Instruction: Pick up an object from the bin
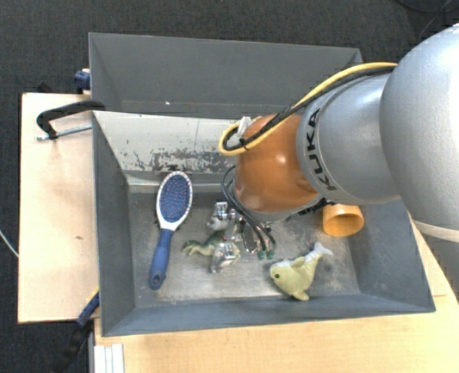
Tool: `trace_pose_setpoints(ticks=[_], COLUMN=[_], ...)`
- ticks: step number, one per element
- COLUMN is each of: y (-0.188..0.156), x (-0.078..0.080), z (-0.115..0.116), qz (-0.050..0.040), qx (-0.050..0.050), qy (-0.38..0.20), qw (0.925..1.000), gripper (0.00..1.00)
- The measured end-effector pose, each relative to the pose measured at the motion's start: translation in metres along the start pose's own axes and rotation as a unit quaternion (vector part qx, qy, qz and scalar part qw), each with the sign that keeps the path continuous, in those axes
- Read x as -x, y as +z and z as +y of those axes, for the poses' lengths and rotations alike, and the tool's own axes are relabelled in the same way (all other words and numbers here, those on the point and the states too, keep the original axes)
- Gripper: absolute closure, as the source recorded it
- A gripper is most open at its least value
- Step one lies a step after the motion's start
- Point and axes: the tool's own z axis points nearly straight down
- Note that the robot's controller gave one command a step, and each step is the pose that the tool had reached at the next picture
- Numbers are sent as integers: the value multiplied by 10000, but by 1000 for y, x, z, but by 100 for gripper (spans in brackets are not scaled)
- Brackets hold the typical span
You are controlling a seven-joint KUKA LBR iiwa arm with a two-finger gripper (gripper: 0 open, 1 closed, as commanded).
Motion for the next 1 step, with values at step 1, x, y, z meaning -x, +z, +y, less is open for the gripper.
trace_pose_setpoints(ticks=[1], y=[-124], x=[7], z=[35], qz=[0], qx=[0], qy=[-56], qw=[10000], gripper=[100])
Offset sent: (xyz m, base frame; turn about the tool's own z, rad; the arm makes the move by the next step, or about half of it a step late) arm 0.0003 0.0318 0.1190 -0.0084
